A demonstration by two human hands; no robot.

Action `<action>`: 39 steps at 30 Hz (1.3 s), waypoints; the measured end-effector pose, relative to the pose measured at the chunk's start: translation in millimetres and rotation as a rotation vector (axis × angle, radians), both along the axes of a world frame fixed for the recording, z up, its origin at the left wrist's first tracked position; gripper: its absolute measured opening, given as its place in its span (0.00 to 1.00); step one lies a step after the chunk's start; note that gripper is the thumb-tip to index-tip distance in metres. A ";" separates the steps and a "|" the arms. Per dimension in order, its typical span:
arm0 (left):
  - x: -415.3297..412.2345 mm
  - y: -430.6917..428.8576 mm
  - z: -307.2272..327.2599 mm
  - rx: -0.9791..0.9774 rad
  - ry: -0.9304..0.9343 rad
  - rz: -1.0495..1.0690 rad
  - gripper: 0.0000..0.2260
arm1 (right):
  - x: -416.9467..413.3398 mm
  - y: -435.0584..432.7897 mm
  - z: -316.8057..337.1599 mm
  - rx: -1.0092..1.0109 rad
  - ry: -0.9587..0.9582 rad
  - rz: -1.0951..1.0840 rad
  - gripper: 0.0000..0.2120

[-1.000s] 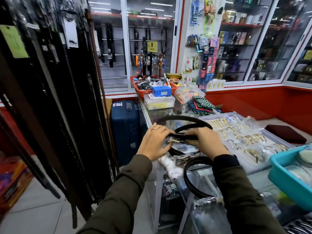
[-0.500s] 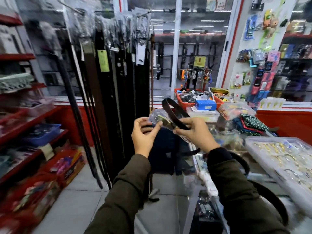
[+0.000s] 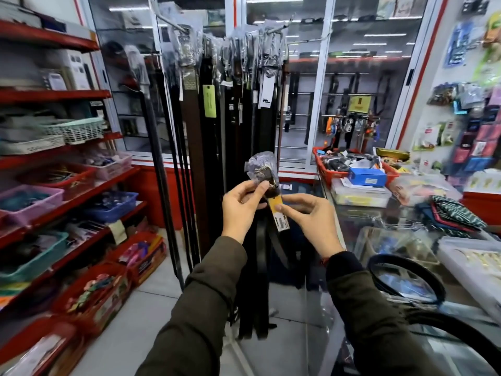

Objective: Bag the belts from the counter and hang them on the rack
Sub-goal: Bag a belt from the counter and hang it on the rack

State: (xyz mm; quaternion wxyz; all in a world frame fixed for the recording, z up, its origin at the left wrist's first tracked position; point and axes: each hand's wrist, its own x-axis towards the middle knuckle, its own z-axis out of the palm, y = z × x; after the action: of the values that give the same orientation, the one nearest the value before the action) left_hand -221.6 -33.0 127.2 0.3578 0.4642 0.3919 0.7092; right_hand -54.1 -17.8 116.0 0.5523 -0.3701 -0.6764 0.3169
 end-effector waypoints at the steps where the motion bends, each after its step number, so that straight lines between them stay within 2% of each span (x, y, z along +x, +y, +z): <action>1: -4.0 -1.5 6.3 0.010 0.000 0.006 0.08 | -4.8 1.4 2.5 -0.003 0.032 0.056 0.13; 6: -28.2 -6.0 33.0 0.059 -0.064 0.052 0.13 | -39.0 14.0 25.8 -0.084 0.181 0.188 0.11; 12: -73.9 -7.5 68.5 0.106 -0.054 0.042 0.07 | -94.4 25.7 59.4 -0.101 0.305 0.298 0.13; 18: -112.7 -4.6 108.3 0.164 -0.030 0.067 0.12 | -138.7 44.1 105.9 -0.054 0.367 0.358 0.12; 29: -153.6 6.5 191.5 0.285 -0.136 0.158 0.09 | -199.2 51.0 197.9 0.126 0.350 0.273 0.10; 39: -179.1 17.6 238.8 0.215 -0.222 0.102 0.11 | -222.0 45.3 239.0 0.121 0.384 0.256 0.09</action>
State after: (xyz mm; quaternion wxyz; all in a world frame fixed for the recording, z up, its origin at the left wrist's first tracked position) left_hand -400.7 -15.4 365.9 0.3106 0.3979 0.2951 0.8113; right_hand -276.1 27.5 355.0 0.6471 -0.1806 -0.6182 0.4079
